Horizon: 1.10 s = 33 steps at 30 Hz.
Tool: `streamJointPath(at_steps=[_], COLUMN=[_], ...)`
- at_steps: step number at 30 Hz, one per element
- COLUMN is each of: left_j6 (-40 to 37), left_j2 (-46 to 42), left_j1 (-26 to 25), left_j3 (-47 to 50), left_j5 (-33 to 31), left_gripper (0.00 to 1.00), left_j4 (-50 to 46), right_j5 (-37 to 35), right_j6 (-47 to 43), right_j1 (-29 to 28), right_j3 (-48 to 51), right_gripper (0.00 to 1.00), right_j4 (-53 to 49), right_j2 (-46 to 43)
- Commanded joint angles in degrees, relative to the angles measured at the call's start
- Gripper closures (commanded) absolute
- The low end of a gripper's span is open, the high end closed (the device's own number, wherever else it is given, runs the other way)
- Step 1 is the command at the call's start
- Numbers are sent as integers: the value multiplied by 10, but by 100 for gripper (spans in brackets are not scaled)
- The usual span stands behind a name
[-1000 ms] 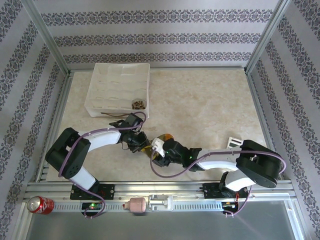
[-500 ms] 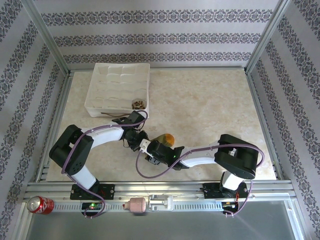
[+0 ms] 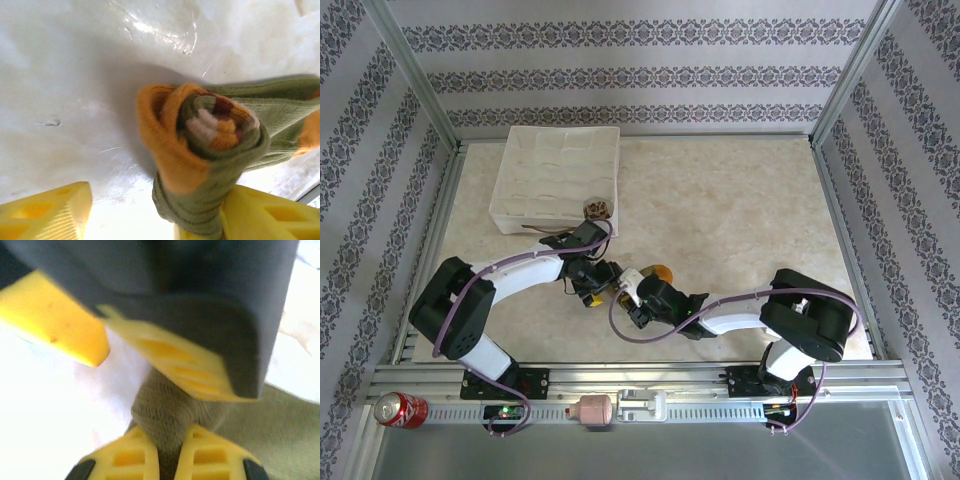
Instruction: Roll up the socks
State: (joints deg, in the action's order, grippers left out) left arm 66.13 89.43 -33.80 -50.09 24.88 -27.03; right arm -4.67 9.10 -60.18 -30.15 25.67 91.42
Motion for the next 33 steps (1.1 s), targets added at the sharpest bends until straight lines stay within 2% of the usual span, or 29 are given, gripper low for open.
streamJointPath(at_steps=[1,5,11,17,23,25,29,31,33], left_j6=[-8,-5,-20,-50,-56,-60,-66,-68,-65], left_j2=[-28,-38,7,73,133,147,168,166,147], left_j1=[-6,-6,-8,-23,-53,-59,-62,-60,-49], left_j3=[-18,0,6,-21,-41,-49,-47,-29,1], left_j5=[-8,9,46,58,48,47,46,59,65], left_gripper=[27,29,31,35,40,48,83,96,100], left_j4=[-27,39,100,110,129,122,90,97,105], right_j5=[47,95,150,182,237,235,213,205,198], right_j6=[57,74,95,136,161,166,148,117,73], right_j1=[27,52,75,100,118,119,119,118,118], right_j3=[54,83,128,168,178,175,157,129,80], right_gripper=[100,100,100,100,100,100,100,100,100], right_j4=[-105,-64,-7,76,158,168,138,91,37], right_j2=[33,26,27,48,107,120,111,101,100])
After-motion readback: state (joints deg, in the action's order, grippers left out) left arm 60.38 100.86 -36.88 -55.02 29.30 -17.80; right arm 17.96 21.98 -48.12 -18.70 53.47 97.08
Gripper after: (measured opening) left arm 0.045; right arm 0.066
